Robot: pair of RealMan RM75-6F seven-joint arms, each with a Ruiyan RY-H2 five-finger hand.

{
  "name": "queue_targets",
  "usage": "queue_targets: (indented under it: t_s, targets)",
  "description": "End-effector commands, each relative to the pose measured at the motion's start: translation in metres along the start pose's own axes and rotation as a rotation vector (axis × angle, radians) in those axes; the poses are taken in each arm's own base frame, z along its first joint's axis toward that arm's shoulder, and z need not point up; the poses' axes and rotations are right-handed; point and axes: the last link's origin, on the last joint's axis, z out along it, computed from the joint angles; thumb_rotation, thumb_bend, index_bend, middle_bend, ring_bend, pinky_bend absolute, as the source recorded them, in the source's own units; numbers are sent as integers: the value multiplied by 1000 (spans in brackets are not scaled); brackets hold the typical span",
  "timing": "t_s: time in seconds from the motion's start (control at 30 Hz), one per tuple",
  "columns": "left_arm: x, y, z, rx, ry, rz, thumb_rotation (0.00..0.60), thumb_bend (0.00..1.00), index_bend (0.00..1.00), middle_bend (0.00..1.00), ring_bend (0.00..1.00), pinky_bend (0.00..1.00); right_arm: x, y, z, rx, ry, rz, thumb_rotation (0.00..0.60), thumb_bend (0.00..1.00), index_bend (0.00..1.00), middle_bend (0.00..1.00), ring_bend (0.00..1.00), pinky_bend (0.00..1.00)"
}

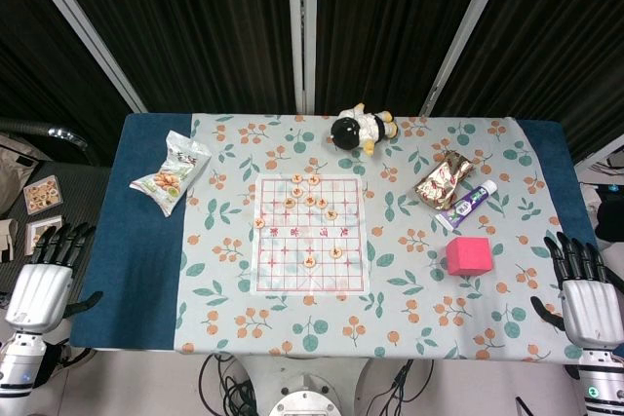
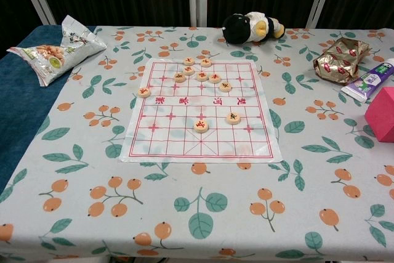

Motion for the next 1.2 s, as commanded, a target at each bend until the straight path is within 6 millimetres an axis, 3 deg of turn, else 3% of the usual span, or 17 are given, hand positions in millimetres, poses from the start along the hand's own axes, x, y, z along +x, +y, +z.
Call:
queue_targets:
  t_s: [0.03, 0.43, 0.6, 0.8, 1.07, 1.2]
  targets:
    - [0, -1, 0, 2, 0, -1, 600, 123, 40, 53, 0, 0, 0, 0, 0, 1, -2, -1, 600, 106, 0, 0, 0, 0]
    - [4, -2, -3, 2, 6, -5, 600, 123, 41, 53, 0, 0, 1, -2, 1, 8, -1, 4, 600, 106, 0, 0, 0, 0]
    - [8, 15, 9, -65, -28, -74, 600, 123, 45, 53, 0, 0, 3, -1, 2, 9, 0, 0, 600, 106, 0, 0, 0, 0]
    - [13, 60, 58, -238, -78, -144, 600, 123, 70, 52, 0, 50, 6, 6, 0, -22, 20, 9, 600, 108, 0, 0, 0, 0]
    - [-1, 132, 131, -423, -186, -167, 600, 123, 105, 83, 0, 56, 2, 9, -5, -38, 7, 11, 600, 120, 0, 0, 0, 0]
    - [-11, 158, 159, -465, -212, -147, 600, 123, 146, 119, 0, 67, 2, 9, -5, -39, 14, -6, 600, 125, 0, 0, 0, 0]
